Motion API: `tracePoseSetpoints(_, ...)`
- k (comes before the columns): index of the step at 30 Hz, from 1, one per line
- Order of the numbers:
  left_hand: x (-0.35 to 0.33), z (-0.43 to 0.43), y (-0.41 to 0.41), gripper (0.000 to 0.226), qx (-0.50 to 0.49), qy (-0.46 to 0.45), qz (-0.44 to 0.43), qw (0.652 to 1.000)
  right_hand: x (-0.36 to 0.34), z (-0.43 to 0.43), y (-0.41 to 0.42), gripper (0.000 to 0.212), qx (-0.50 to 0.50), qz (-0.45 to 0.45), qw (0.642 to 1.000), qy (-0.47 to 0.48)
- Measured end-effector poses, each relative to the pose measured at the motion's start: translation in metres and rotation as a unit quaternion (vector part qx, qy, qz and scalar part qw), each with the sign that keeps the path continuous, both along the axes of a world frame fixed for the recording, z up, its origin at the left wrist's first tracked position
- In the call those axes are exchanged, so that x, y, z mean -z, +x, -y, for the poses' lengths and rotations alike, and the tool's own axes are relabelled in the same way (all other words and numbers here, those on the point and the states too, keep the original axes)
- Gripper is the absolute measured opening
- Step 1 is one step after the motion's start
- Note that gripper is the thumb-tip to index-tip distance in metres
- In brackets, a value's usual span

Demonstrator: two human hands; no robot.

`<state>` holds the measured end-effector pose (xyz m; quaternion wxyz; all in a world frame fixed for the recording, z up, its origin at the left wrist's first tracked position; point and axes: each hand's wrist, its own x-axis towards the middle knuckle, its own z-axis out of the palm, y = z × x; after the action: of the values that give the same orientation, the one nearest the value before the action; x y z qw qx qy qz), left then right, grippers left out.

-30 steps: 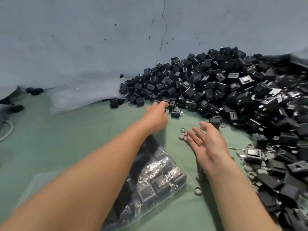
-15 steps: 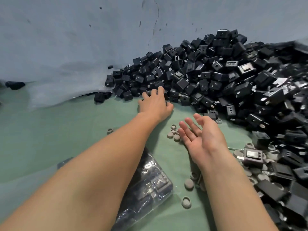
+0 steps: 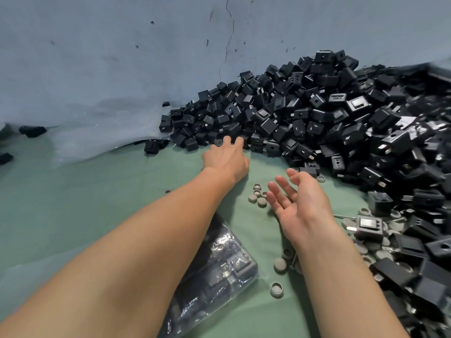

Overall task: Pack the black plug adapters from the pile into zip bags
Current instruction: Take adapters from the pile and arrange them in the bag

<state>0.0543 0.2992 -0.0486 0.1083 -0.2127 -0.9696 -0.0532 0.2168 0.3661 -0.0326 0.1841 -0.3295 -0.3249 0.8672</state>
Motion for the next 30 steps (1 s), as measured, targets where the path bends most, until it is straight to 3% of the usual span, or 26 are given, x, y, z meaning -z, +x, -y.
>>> tracePoseSetpoints(2, -0.014, 0.009, -0.001, 0.035, -0.015, 0.097, 0.079, 0.992, -0.002, 0.000, 0.000, 0.019, 0.003, 0.008, 1.000, 0.003)
tracePoseSetpoints(3, -0.023, 0.017, 0.000, 0.032, -0.027, 0.175, 0.147, 0.973, -0.004, 0.002, -0.001, 0.019, 0.002, 0.010, 1.000, 0.006)
tracePoseSetpoints(4, -0.035, 0.027, 0.001, 0.026, -0.036, 0.278, 0.234, 0.931, -0.006, 0.005, -0.001, 0.019, 0.002, 0.008, 1.000, 0.012)
tracePoseSetpoints(5, -0.047, 0.039, 0.004, 0.021, -0.046, 0.389, 0.329, 0.859, -0.008, 0.009, -0.001, 0.019, 0.002, 0.006, 1.000, 0.022)
tracePoseSetpoints(7, -0.072, 0.074, 0.013, 0.017, -0.039, 0.550, 0.478, 0.684, -0.014, 0.021, -0.002, 0.019, 0.000, 0.002, 0.997, 0.071)
tracePoseSetpoints(9, -0.092, 0.114, 0.029, 0.018, 0.003, 0.649, 0.532, 0.545, -0.022, 0.038, -0.001, 0.020, -0.013, -0.001, 0.986, 0.169)
tracePoseSetpoints(10, -0.100, 0.137, 0.040, 0.019, 0.023, 0.687, 0.534, 0.492, -0.026, 0.049, 0.000, 0.020, -0.026, -0.005, 0.973, 0.229)
tracePoseSetpoints(12, -0.109, 0.190, 0.068, 0.026, 0.052, 0.744, 0.514, 0.424, -0.031, 0.075, 0.004, 0.022, -0.069, -0.029, 0.935, 0.348)
tracePoseSetpoints(18, -0.080, 0.339, 0.177, 0.031, 0.047, 0.870, 0.392, 0.297, -0.025, 0.151, 0.020, 0.022, -0.247, -0.135, 0.746, 0.604)
tracePoseSetpoints(22, -0.047, 0.373, 0.224, 0.032, -0.048, 0.902, 0.370, 0.219, -0.013, 0.182, 0.028, 0.027, -0.292, -0.152, 0.611, 0.720)
tracePoseSetpoints(25, -0.035, 0.371, 0.236, 0.035, -0.113, 0.885, 0.397, 0.215, -0.007, 0.188, 0.028, 0.033, -0.316, -0.126, 0.568, 0.749)
tracePoseSetpoints(27, -0.033, 0.364, 0.238, 0.036, -0.127, 0.876, 0.408, 0.224, -0.005, 0.188, 0.026, 0.033, -0.314, -0.114, 0.546, 0.768)
tracePoseSetpoints(30, -0.031, 0.353, 0.235, 0.033, -0.132, 0.872, 0.421, 0.211, -0.003, 0.189, 0.021, 0.031, -0.280, -0.111, 0.516, 0.802)
